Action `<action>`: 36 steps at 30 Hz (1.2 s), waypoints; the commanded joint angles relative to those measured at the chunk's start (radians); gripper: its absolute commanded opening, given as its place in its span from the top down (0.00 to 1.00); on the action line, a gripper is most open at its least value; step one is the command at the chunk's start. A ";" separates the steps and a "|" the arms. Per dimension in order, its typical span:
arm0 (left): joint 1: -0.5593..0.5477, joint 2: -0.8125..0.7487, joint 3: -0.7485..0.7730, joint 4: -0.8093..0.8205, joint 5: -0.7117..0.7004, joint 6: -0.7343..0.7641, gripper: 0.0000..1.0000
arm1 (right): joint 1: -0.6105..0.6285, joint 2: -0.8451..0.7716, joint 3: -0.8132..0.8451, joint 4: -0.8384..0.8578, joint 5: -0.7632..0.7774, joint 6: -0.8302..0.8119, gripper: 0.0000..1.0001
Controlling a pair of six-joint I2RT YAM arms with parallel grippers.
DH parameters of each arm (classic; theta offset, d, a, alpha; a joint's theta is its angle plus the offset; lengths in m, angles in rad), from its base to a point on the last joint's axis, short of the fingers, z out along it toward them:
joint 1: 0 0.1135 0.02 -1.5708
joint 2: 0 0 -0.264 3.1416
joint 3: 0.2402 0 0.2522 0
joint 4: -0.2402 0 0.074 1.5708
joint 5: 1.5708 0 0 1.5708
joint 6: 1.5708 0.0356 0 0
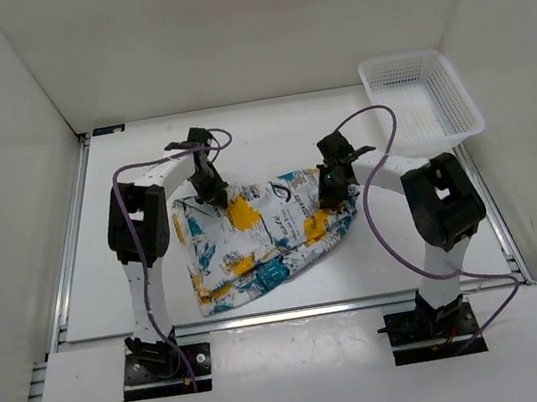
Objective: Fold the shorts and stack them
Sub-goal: Fold the shorts
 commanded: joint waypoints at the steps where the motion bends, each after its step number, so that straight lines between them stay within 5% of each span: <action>1: 0.062 0.101 0.176 0.011 0.012 0.074 0.87 | -0.019 0.075 0.095 -0.013 0.018 -0.017 0.94; 11: 0.122 0.333 0.765 -0.205 -0.067 0.178 0.83 | -0.039 0.094 0.150 -0.089 0.051 0.016 0.94; 14: 0.131 0.277 0.818 -0.239 -0.087 0.189 0.82 | -0.028 0.007 0.115 -0.098 0.087 0.016 0.87; 16: 0.140 0.191 0.786 -0.239 -0.098 0.213 0.70 | -0.019 -0.078 0.102 -0.098 0.111 -0.009 0.85; 18: 0.152 0.019 0.676 -0.239 -0.142 0.224 0.57 | -0.008 -0.148 0.128 -0.113 0.140 -0.031 0.80; 19: 0.161 -0.046 0.619 -0.207 -0.152 0.224 0.37 | -0.008 -0.170 0.141 -0.122 0.153 -0.042 0.77; 20: 0.171 -0.109 0.558 -0.193 -0.152 0.224 0.32 | -0.008 -0.188 0.165 -0.144 0.165 -0.055 0.72; 21: 0.192 -0.219 0.434 -0.193 -0.141 0.224 0.32 | -0.008 -0.222 0.174 -0.144 0.186 -0.056 0.61; 24: 0.226 -0.408 0.163 -0.184 -0.100 0.174 0.37 | -0.008 -0.283 0.185 -0.170 0.199 -0.075 0.52; 31: 0.194 -0.752 -0.410 -0.184 -0.002 0.057 0.43 | -0.008 -0.368 0.100 -0.199 0.199 -0.076 0.56; 36: 0.140 -0.803 -0.552 -0.164 -0.023 -0.039 0.44 | -0.008 -0.409 0.034 -0.199 0.199 -0.066 0.57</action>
